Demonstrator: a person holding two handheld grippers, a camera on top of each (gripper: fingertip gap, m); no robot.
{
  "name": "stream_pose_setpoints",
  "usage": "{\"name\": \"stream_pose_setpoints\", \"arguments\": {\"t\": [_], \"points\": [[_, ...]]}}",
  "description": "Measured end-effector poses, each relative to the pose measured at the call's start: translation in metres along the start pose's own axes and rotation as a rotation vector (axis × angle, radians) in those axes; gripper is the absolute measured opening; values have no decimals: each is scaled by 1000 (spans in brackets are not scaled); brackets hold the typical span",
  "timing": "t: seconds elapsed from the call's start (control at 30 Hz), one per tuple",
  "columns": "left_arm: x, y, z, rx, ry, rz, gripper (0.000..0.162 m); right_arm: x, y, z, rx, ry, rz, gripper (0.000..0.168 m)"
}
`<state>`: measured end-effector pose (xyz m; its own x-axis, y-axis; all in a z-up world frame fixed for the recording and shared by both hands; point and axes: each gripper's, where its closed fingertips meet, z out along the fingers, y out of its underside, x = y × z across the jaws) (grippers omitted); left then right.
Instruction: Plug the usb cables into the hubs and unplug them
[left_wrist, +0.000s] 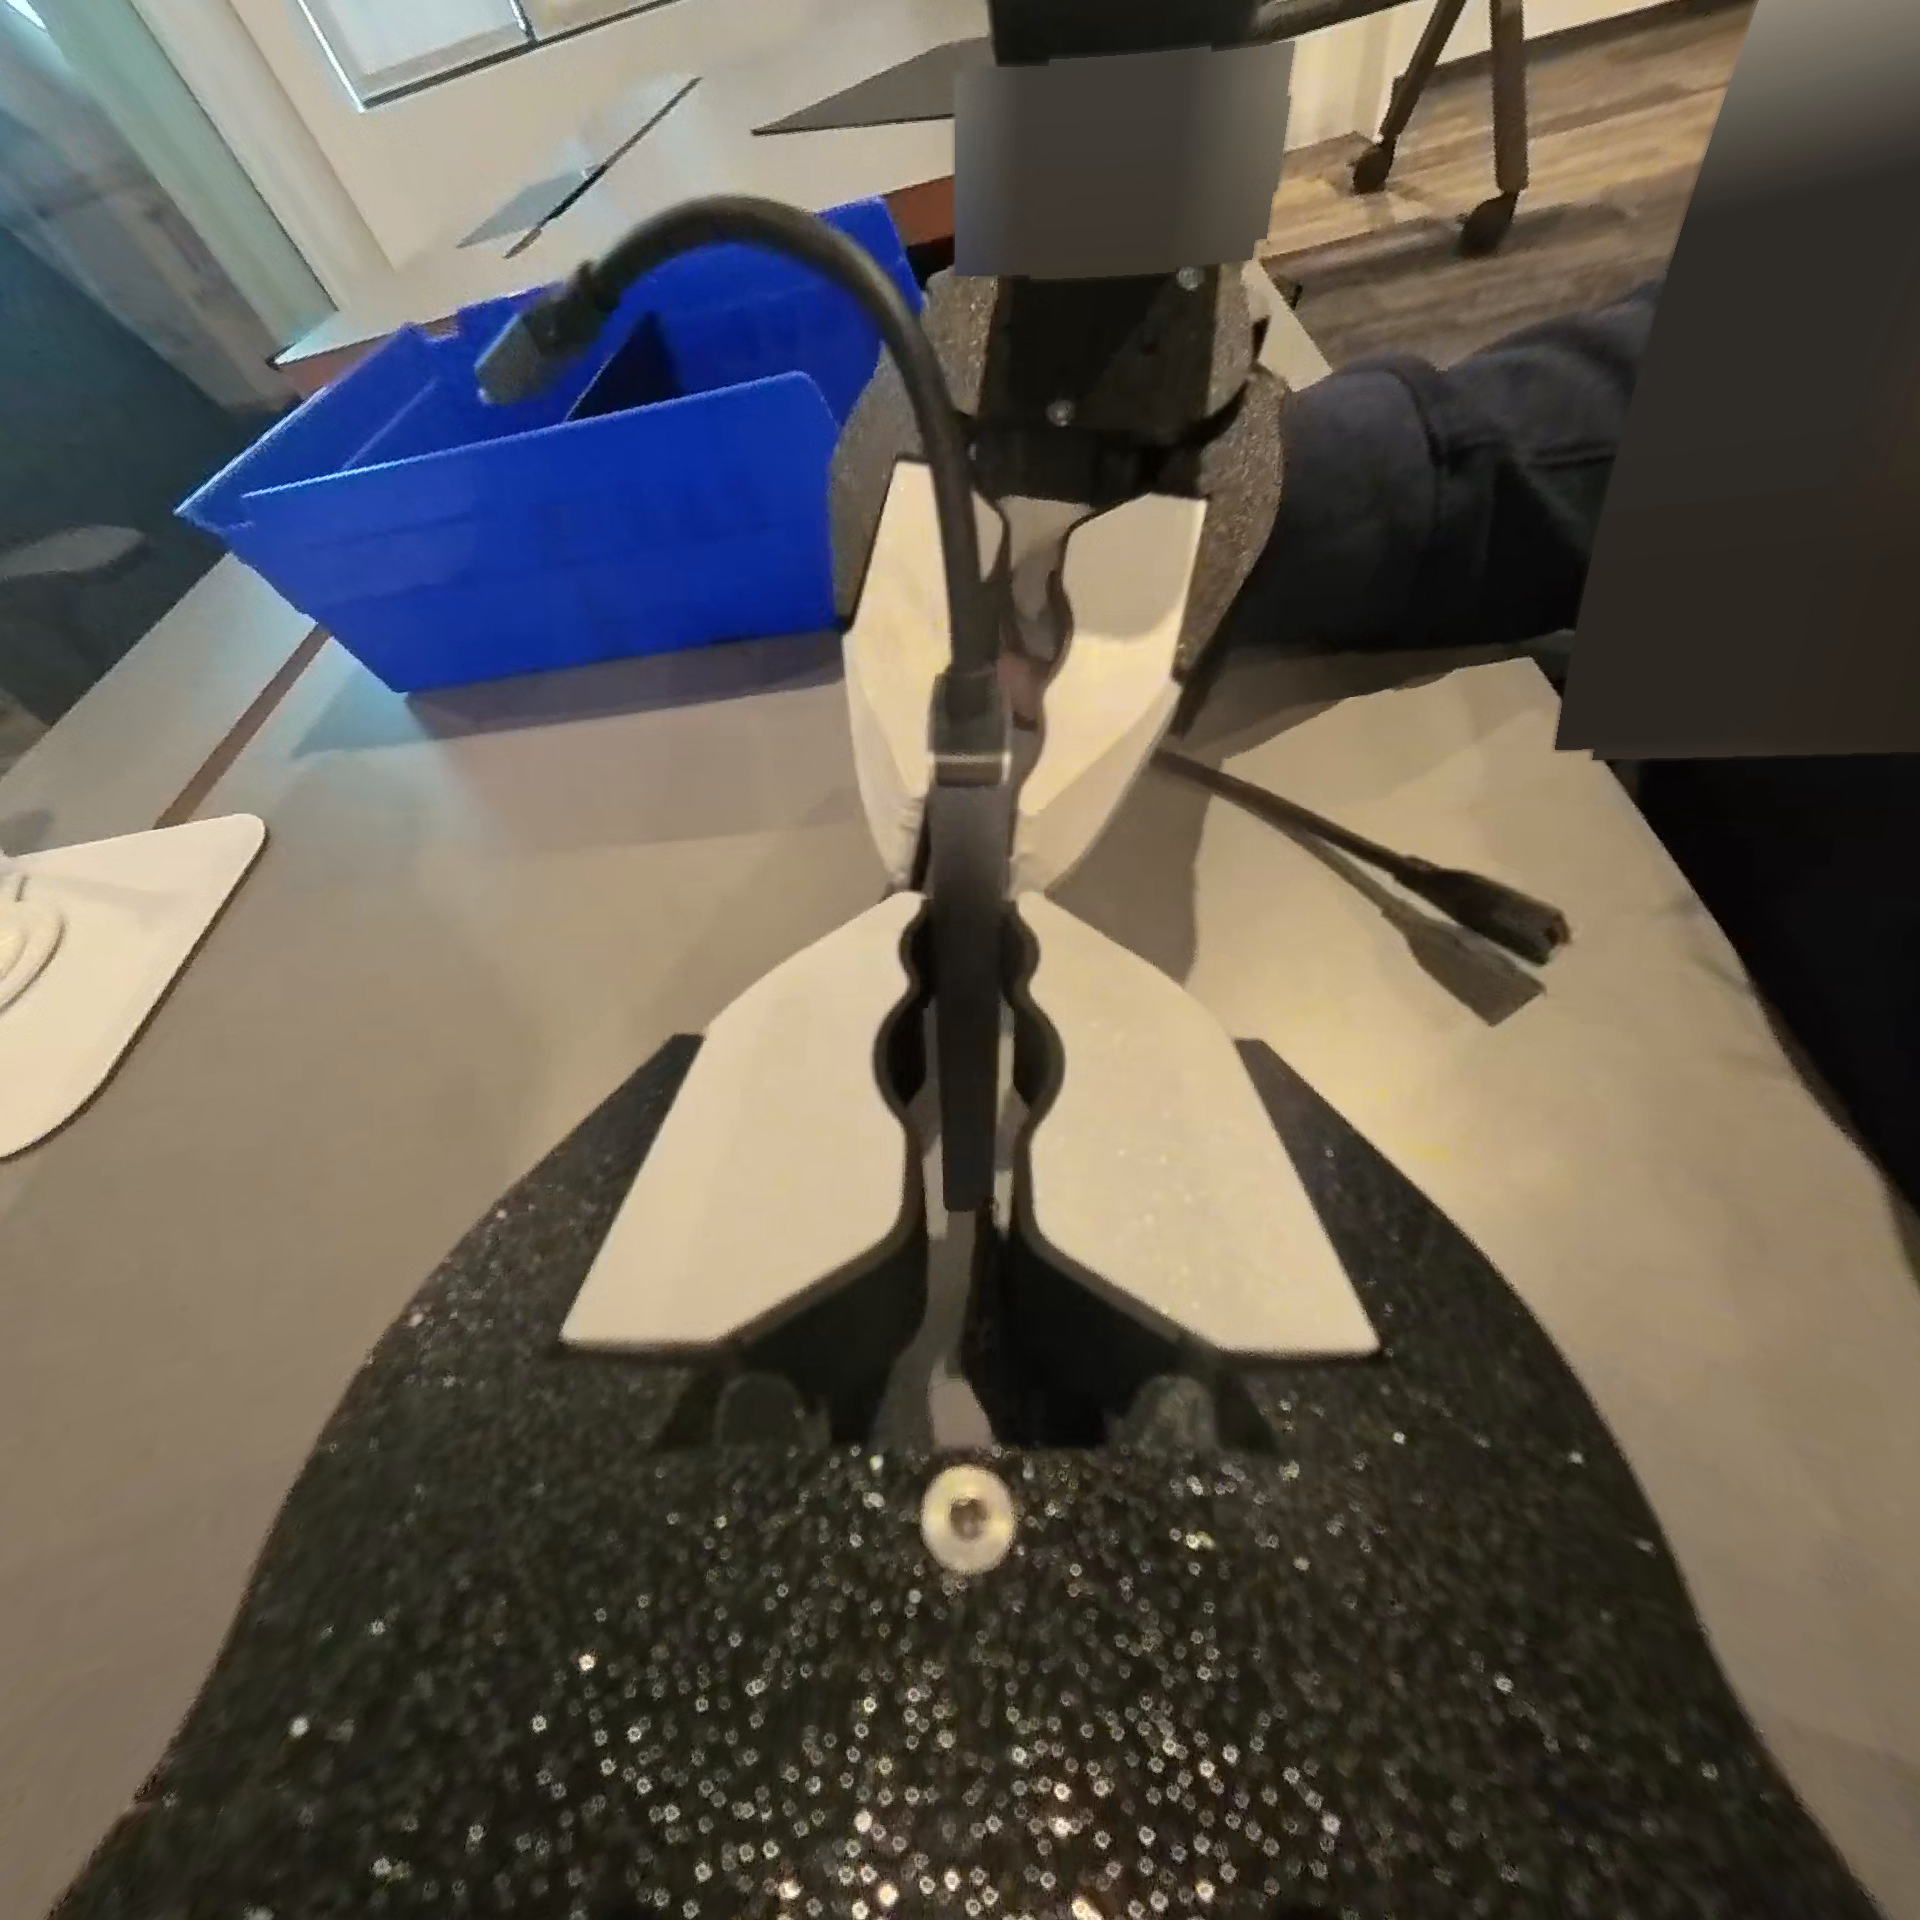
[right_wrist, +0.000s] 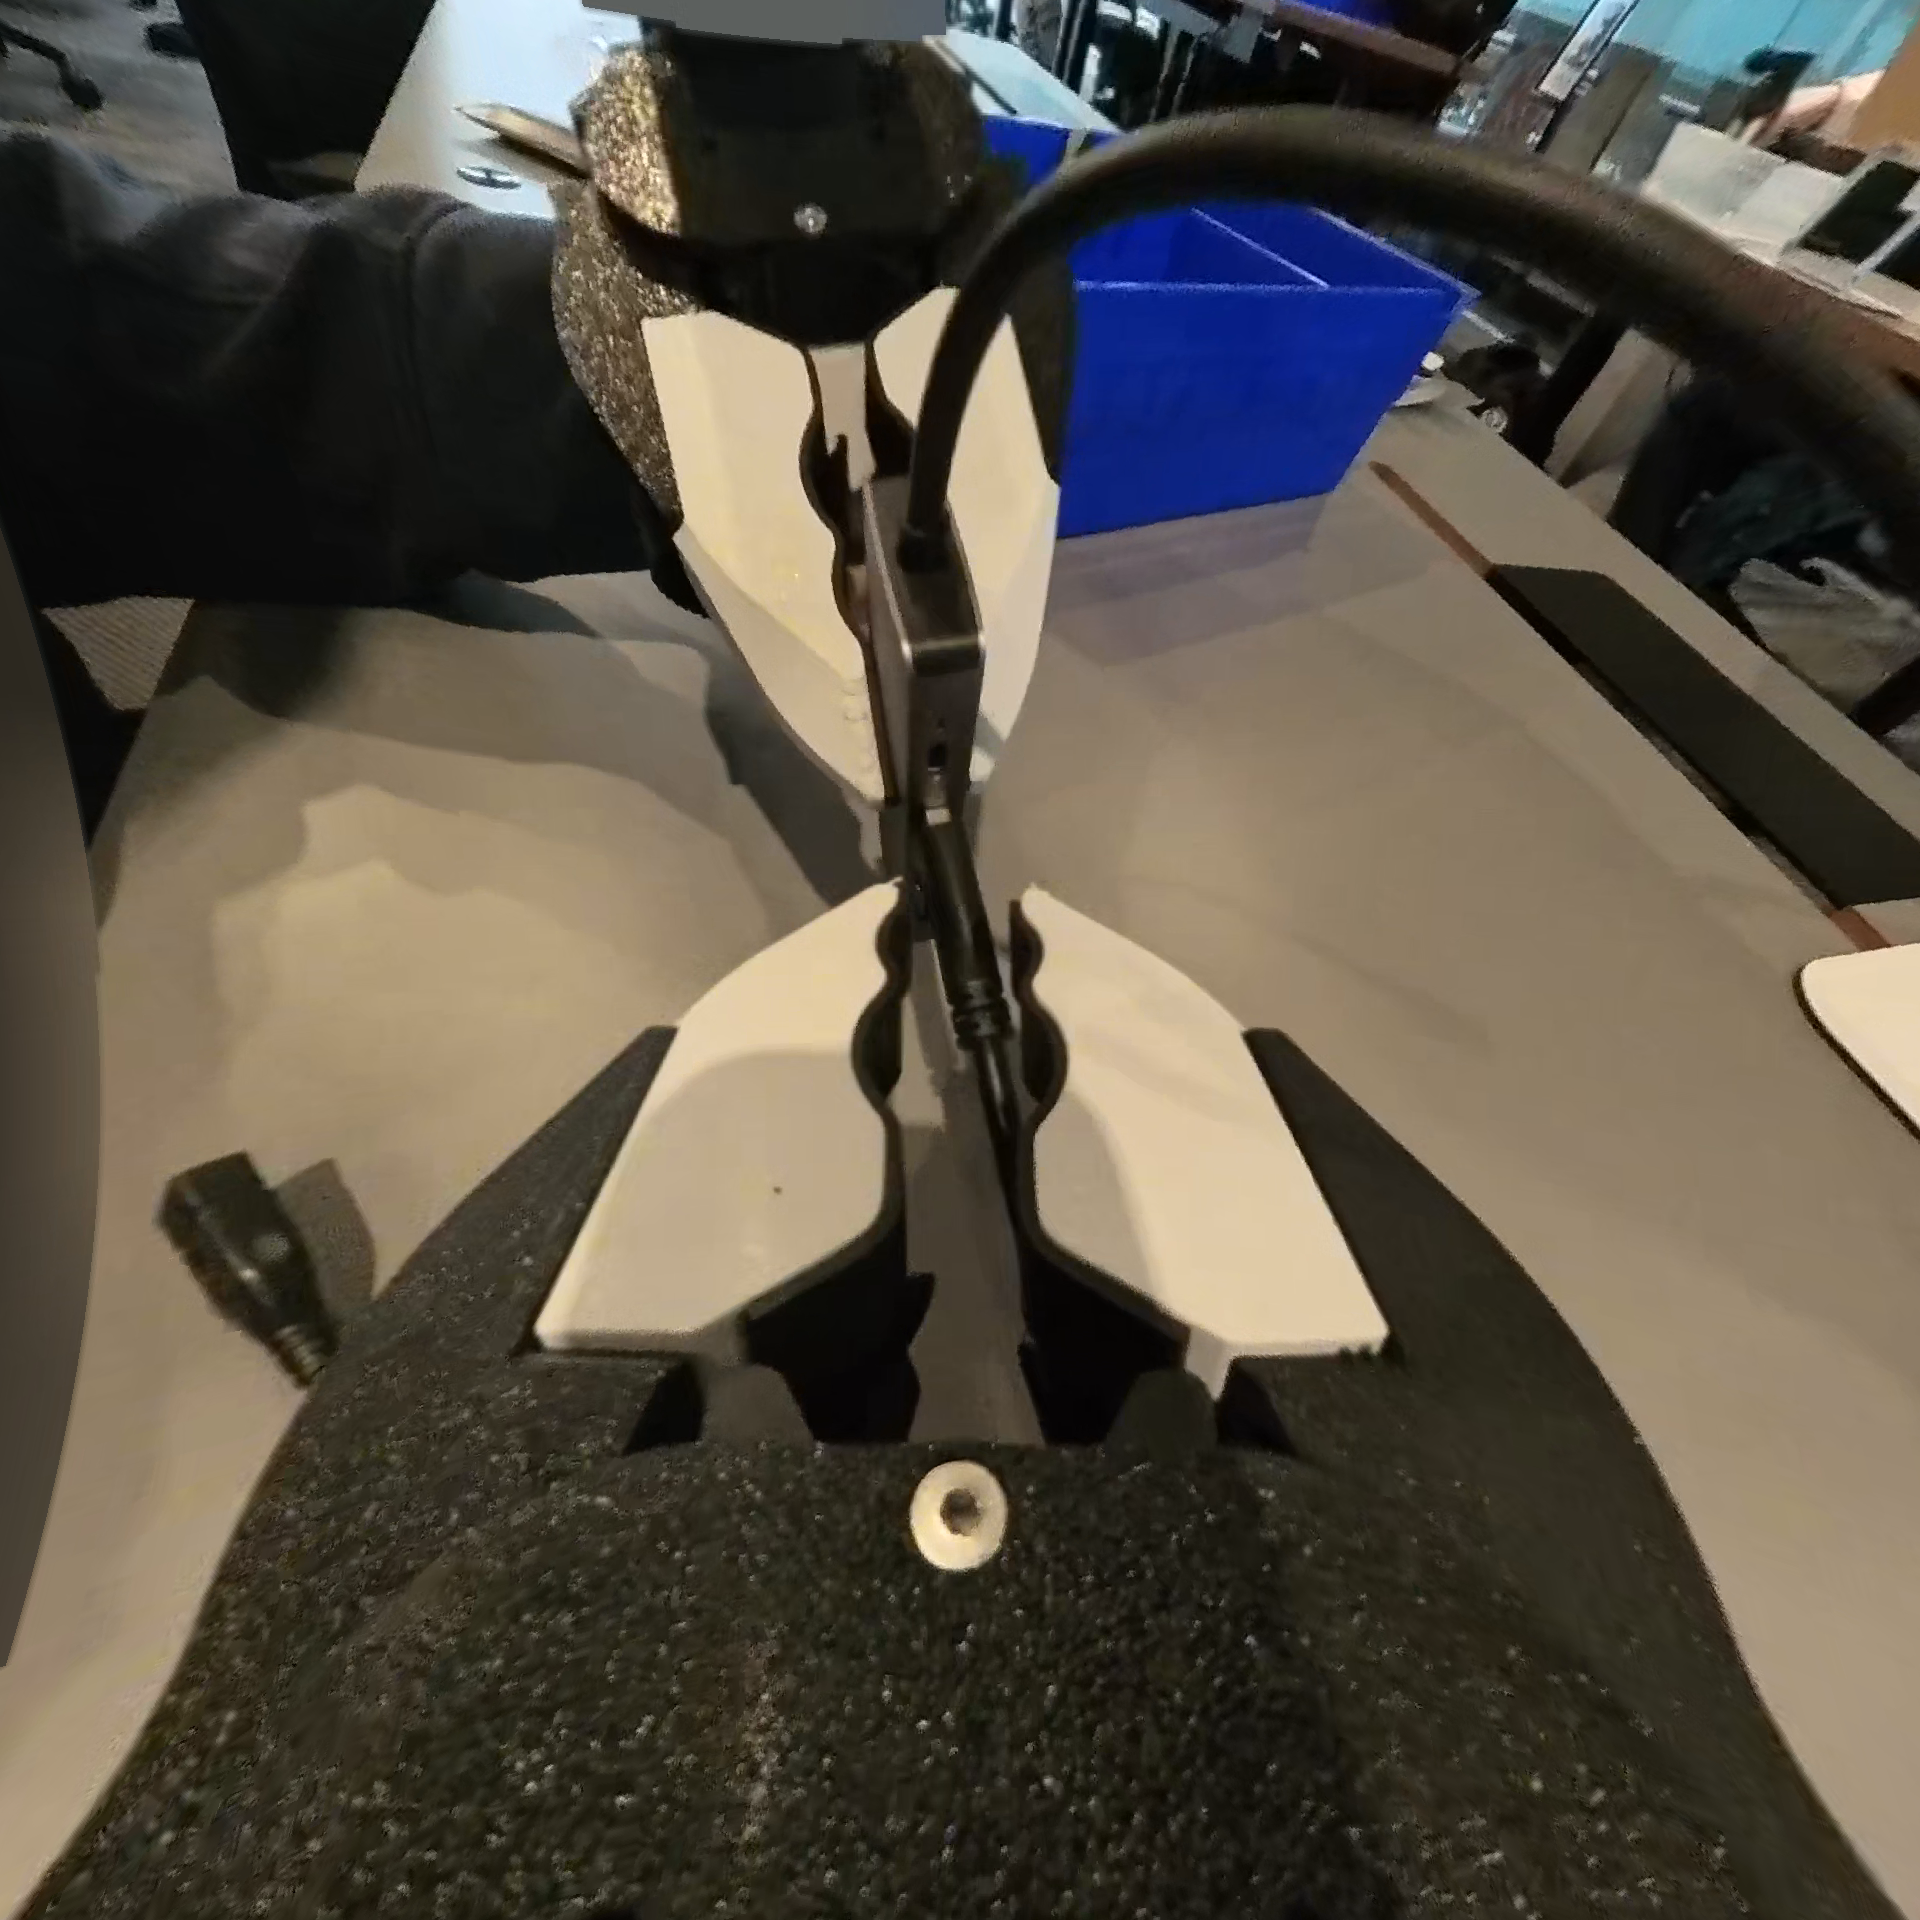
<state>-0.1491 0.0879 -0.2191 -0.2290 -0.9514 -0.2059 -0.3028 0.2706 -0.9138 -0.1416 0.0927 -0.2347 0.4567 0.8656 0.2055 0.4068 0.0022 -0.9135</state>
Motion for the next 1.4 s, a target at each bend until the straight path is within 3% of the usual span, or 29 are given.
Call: {"name": "stream_pose_setpoints", "arguments": {"t": [0.33, 0.4, 0.5, 0.67, 0.77, 0.93, 1.03, 1.13, 1.23, 1.4], "points": [[7, -7, -8, 51, 60, -7, 12, -9, -6, -6, -16, -57, -42, 9], [-13, -4, -34, 86, -44, -47, 12, 11, 8, -25, -56, 42, -32, 9], [-27, -9, -65, 177, -118, -104, 11, 27, -15, -48, 141, 54, 92, 9], [-35, 8, -40, 119, -228, -75, 11, 38, -13, -35, 105, 189, 32, 9], [-46, 4, -38, 189, -315, -99, 11, 48, -23, -45, 143, 269, 23, 9], [-47, -1, -44, 282, -328, -160, 11, 77, -90, -119, 290, 484, -19, 9], [-43, 0, -36, 289, -306, -174, 11, 100, -137, -184, 312, 684, -174, 9], [-40, 1, -29, 279, -295, -171, 11, 133, -160, -248, 266, 918, -341, 9], [-39, 2, -26, 272, -297, -166, 11, 167, -148, -289, 197, 1049, -383, 9], [-42, 2, -30, 302, -296, -199, 11, 207, -81, -315, 155, 1172, -308, 9]]}}
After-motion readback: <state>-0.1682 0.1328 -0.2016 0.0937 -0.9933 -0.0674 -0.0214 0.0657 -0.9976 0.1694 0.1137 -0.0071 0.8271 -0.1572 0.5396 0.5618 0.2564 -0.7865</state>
